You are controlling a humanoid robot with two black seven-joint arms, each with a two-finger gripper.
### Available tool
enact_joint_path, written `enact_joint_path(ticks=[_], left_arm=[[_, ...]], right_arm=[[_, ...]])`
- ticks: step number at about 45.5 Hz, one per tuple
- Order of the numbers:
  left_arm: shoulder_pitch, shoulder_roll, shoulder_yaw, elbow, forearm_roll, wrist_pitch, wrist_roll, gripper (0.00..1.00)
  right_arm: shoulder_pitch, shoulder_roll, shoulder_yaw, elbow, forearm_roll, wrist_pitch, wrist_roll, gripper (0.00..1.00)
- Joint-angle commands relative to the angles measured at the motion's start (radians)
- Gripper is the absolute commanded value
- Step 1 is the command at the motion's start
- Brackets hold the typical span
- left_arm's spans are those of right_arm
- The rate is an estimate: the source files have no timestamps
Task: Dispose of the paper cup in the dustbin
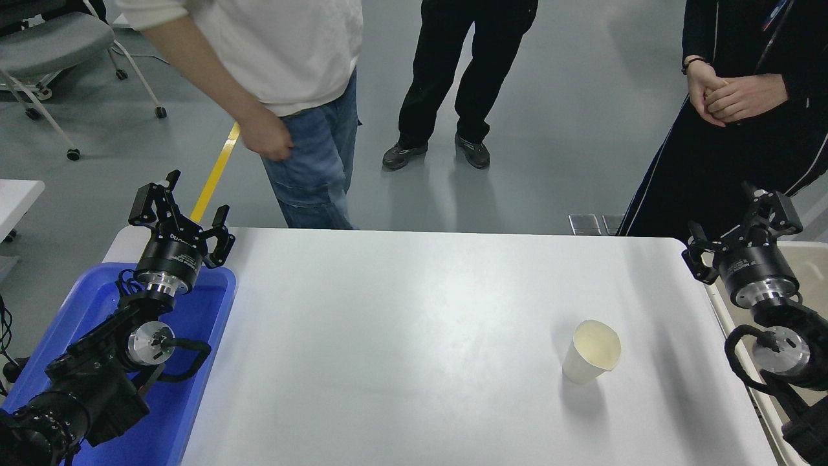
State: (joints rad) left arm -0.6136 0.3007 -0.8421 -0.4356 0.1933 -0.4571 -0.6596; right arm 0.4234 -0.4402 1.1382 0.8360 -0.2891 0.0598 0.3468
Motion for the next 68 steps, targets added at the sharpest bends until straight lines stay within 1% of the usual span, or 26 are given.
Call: enact_joint_path(ticks=[1, 34, 44, 68], left_arm=[[0.0, 0.0, 0.0, 0.0, 0.0, 0.0, 0.0, 1.0], [0.0, 0.0, 0.0, 0.0, 0.0, 0.0, 0.0, 1.0], [0.0, 0.0, 0.0, 0.0, 0.0, 0.0, 0.0, 1.0], [0.0, 0.0, 0.0, 0.0, 0.0, 0.002, 0.0, 1.0]], right_arm=[[0.0, 0.001, 0.0, -0.002, 0.001, 0.0, 0.0, 1.0], [0.0, -0.022, 0.0, -0.008, 0.001, 0.002, 0.0, 0.99], [0.0, -0.035, -0.005, -0.008, -0.001, 0.002, 0.027, 0.99], [-0.011, -0.037, -0.001, -0.026, 0.008, -0.005, 0.026, 0.99]])
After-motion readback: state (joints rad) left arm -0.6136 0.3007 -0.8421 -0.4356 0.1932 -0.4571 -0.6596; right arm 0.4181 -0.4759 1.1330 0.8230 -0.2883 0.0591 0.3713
